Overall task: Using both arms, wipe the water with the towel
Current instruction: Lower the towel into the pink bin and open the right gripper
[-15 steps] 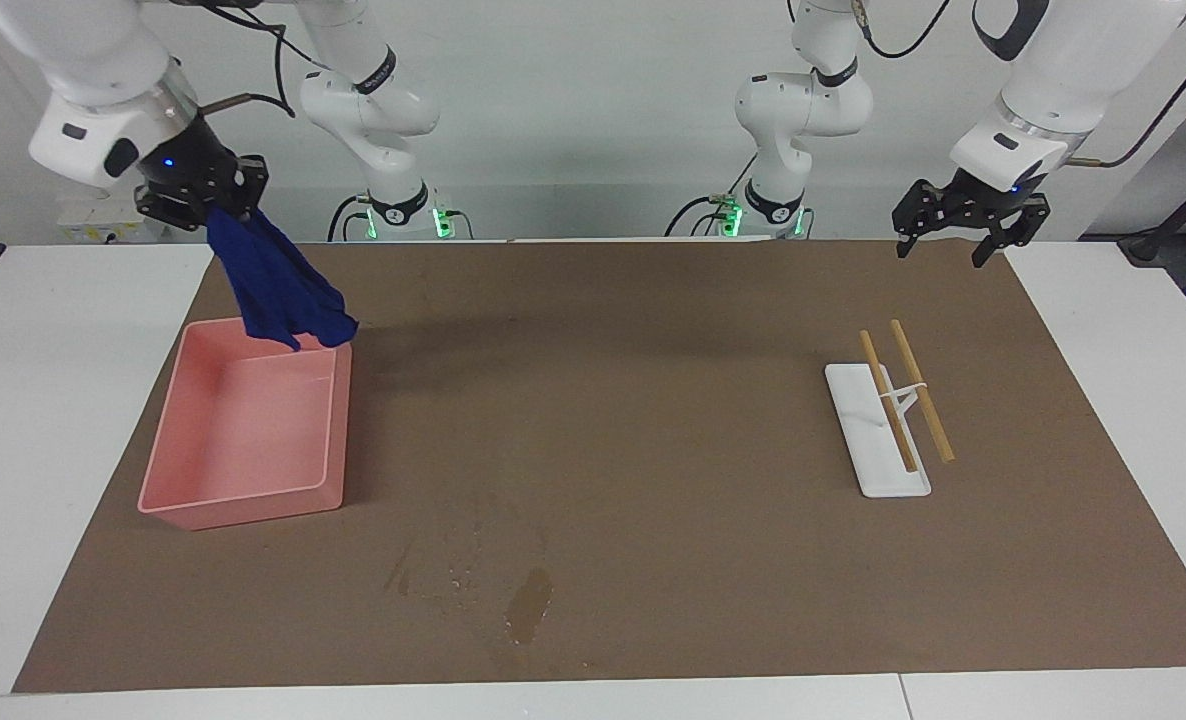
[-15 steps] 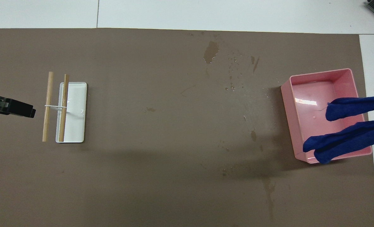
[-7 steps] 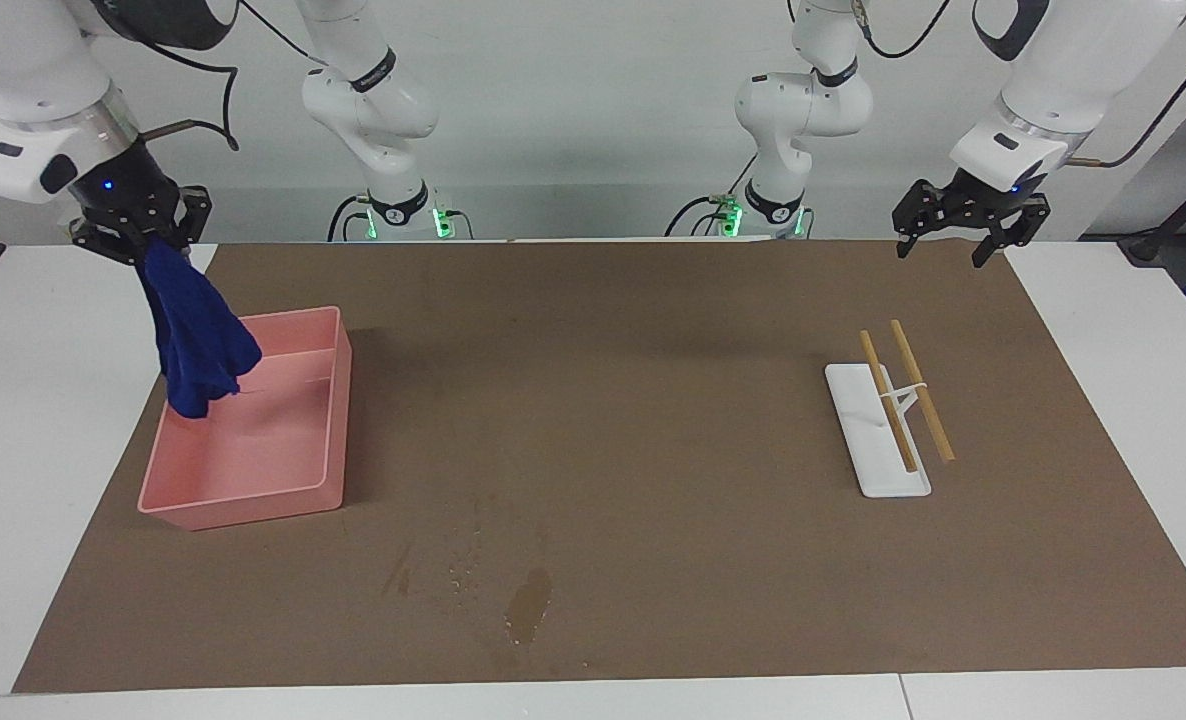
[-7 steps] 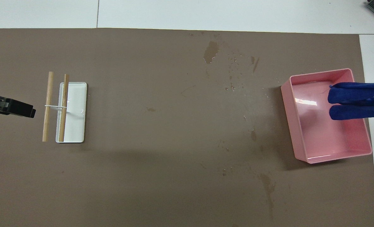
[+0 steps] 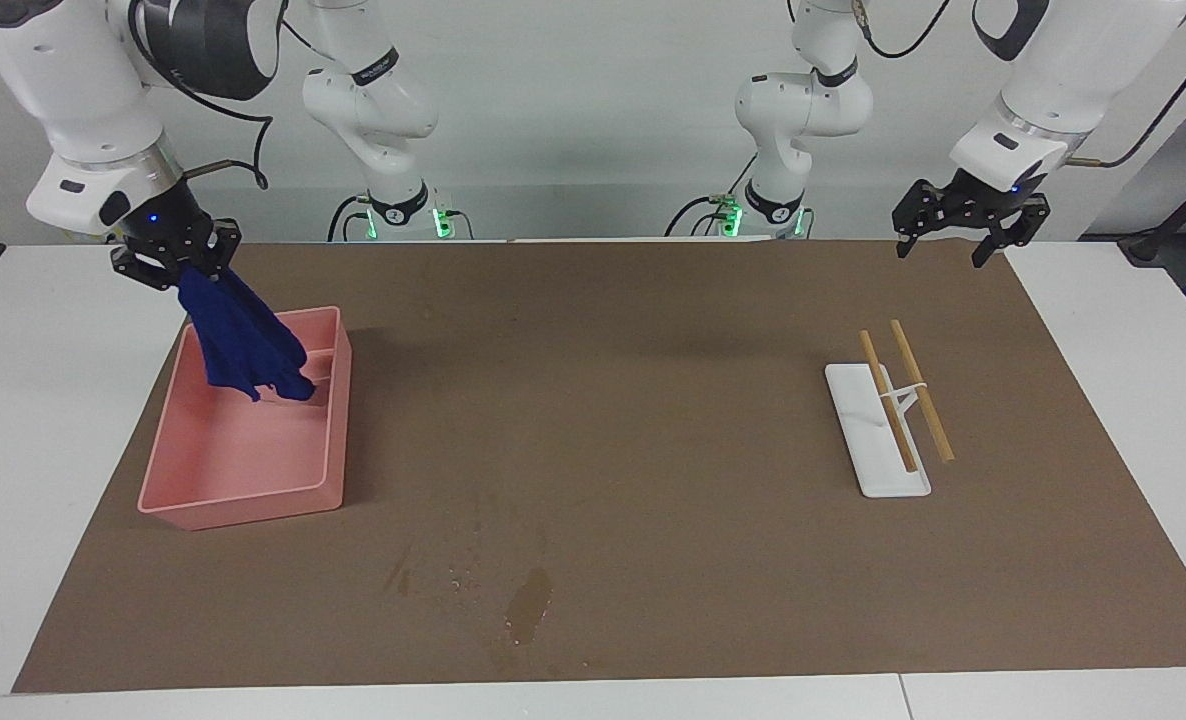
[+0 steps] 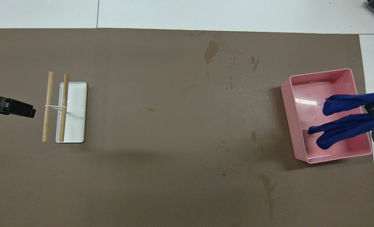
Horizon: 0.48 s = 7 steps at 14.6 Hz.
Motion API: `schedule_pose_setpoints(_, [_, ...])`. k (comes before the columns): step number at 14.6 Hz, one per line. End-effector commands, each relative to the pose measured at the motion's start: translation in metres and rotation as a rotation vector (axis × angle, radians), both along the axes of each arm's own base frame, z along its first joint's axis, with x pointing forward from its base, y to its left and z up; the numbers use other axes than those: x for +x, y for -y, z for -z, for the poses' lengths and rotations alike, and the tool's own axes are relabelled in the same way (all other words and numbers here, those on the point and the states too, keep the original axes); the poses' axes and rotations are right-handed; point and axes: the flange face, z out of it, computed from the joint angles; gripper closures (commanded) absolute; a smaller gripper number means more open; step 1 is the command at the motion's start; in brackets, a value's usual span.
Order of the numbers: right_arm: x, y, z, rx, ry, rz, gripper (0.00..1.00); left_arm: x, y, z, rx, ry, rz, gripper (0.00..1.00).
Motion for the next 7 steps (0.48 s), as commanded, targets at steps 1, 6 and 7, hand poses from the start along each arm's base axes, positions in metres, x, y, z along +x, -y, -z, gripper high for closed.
schedule_pose_setpoints(1, [-0.0081, 0.0117, 0.0011, -0.010, 0.033, -0.023, 0.92, -0.0065, -0.0009, -0.0009, 0.020, 0.009, 0.003, 0.00])
schedule_pose_setpoints(6, [-0.0085, 0.0165, 0.0090, 0.028, 0.034, -0.008, 0.00, -0.0064, -0.0009, -0.0010, 0.019, 0.011, 0.003, 0.00])
schedule_pose_setpoints(7, [-0.0074, 0.0161, 0.0084, 0.036, 0.037, -0.006, 0.00, -0.0064, -0.0009, -0.0010, 0.019, 0.011, 0.003, 0.00])
